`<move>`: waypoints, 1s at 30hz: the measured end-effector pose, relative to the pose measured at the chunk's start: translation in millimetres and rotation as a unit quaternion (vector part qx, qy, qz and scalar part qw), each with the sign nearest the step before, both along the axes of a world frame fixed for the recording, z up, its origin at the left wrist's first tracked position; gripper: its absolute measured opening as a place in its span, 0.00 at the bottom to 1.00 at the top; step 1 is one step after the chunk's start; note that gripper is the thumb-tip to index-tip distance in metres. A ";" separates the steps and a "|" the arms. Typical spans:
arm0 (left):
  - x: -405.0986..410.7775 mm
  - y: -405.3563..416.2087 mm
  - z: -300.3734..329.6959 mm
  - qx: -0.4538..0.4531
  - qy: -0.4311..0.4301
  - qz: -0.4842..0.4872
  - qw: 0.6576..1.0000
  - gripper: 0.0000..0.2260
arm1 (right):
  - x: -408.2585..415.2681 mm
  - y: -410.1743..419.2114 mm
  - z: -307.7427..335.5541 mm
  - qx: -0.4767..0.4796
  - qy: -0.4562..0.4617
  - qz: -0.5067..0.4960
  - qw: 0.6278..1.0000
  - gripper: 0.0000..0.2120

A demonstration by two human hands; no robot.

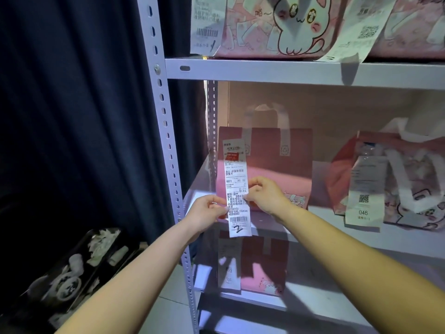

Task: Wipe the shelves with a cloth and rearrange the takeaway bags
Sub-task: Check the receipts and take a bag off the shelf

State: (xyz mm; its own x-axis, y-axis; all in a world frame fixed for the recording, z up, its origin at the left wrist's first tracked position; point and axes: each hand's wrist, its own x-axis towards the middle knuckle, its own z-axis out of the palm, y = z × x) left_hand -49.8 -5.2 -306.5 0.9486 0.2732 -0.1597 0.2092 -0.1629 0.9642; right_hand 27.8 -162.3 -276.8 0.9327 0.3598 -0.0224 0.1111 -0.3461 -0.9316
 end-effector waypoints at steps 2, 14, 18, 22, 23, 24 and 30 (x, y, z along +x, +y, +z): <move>-2.7 -1.7 1.2 0.011 -0.007 -0.004 1.000 0.09 | -1.0 -0.3 0.5 0.009 0.005 0.005 1.000 0.13; 5.8 -0.6 44.0 0.116 -0.147 0.062 0.980 0.12 | 22.5 -42.2 34.8 0.050 -0.192 -0.134 0.971 0.11; 27.3 2.5 70.3 0.156 -0.175 0.078 0.969 0.23 | 45.9 -76.8 52.2 0.053 -0.199 -0.278 0.938 0.08; 51.7 4.5 80.3 0.158 -0.150 0.104 0.970 0.21 | 59.0 -87.6 55.2 0.019 -0.109 -0.250 0.962 0.11; 56.2 4.2 81.7 0.138 -0.139 0.105 0.975 0.21 | 61.1 -87.2 54.4 0.043 -0.101 -0.218 0.970 0.14; 60.8 4.1 82.5 0.115 -0.129 0.102 0.980 0.21 | 59.7 -86.5 56.5 0.055 -0.091 -0.199 0.974 0.16; 61.9 7.4 83.3 0.066 -0.152 0.098 0.981 0.12 | 47.8 -88.9 66.2 0.024 -0.084 -0.208 0.974 0.07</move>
State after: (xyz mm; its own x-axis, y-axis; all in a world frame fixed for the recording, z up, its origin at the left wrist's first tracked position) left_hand 12.1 2.2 -223.3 0.8738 0.4550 0.1714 -0.0451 -0.2751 0.9604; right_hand 75.6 -251.2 -210.7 0.9872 -0.0525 0.1508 0.1233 -0.3493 -0.9288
